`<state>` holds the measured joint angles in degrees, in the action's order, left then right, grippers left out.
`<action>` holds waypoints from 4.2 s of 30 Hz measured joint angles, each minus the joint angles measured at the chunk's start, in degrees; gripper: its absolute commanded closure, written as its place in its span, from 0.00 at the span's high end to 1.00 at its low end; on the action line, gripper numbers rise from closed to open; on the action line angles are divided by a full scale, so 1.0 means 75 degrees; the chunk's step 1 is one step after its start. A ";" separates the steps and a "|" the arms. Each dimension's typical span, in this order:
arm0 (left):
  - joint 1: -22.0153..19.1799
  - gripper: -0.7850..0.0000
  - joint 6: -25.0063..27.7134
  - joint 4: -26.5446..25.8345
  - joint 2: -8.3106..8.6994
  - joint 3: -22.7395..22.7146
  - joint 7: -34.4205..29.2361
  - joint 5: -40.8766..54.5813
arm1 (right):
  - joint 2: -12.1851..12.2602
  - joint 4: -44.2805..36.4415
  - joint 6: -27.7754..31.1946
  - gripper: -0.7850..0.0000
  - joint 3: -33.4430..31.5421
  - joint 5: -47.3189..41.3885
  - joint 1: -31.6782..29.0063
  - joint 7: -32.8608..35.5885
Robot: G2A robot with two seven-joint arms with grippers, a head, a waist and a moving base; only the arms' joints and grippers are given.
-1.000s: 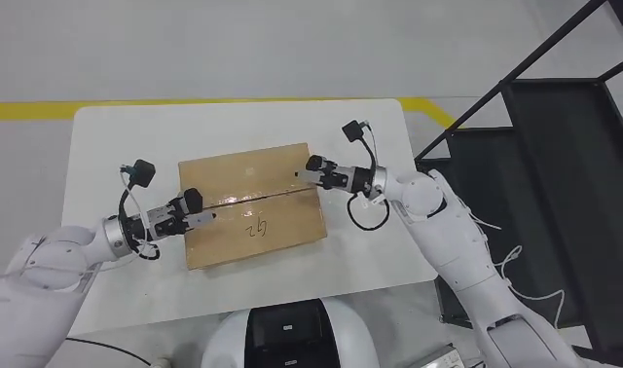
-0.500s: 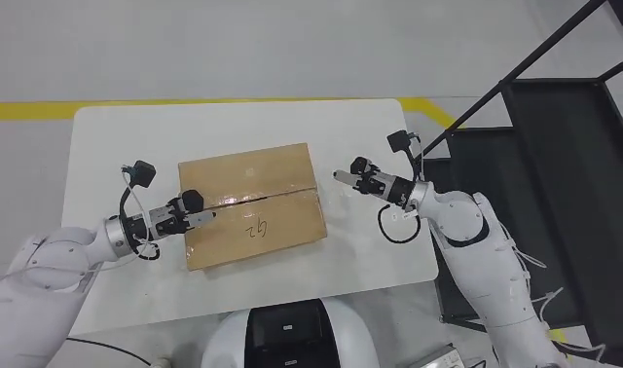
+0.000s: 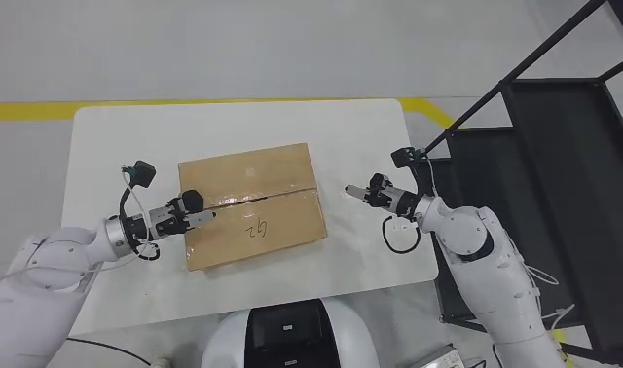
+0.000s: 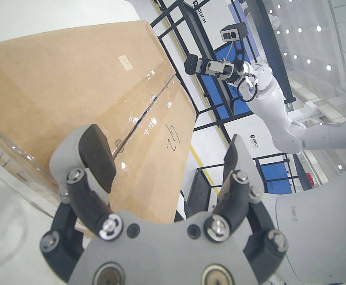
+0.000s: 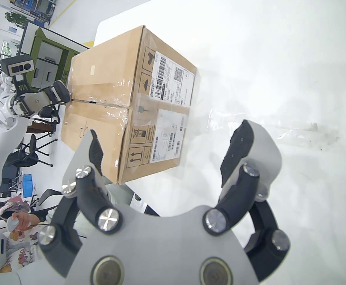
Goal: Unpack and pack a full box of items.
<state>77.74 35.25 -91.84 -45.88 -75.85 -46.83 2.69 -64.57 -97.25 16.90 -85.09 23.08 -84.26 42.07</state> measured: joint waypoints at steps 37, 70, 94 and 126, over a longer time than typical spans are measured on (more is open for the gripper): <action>0.0000 1.00 0.0000 0.0000 0.0000 0.0000 0.0000 0.0000 | -0.0345 0.3184 -0.2376 0.89 0.2118 0.4149 0.1782 -0.1877; 0.0000 1.00 0.0000 0.0000 0.0000 0.0000 0.0000 0.0000 | -0.0635 0.3947 -0.3037 0.10 0.2619 0.4659 0.2426 -0.1697; 0.0000 1.00 0.0000 0.0000 0.0000 0.0000 0.0000 0.0000 | -0.0024 0.0162 0.0263 0.00 -0.1249 -0.2746 0.0321 0.2360; 0.0000 1.00 0.0000 0.0000 0.0000 0.0000 0.0000 0.0000 | -0.0721 0.1923 -0.0033 0.00 0.3433 -0.5952 0.3580 0.1875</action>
<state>77.74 35.25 -91.84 -45.88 -75.85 -46.83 2.69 -69.97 -82.83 16.65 -59.34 -21.56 -57.41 56.14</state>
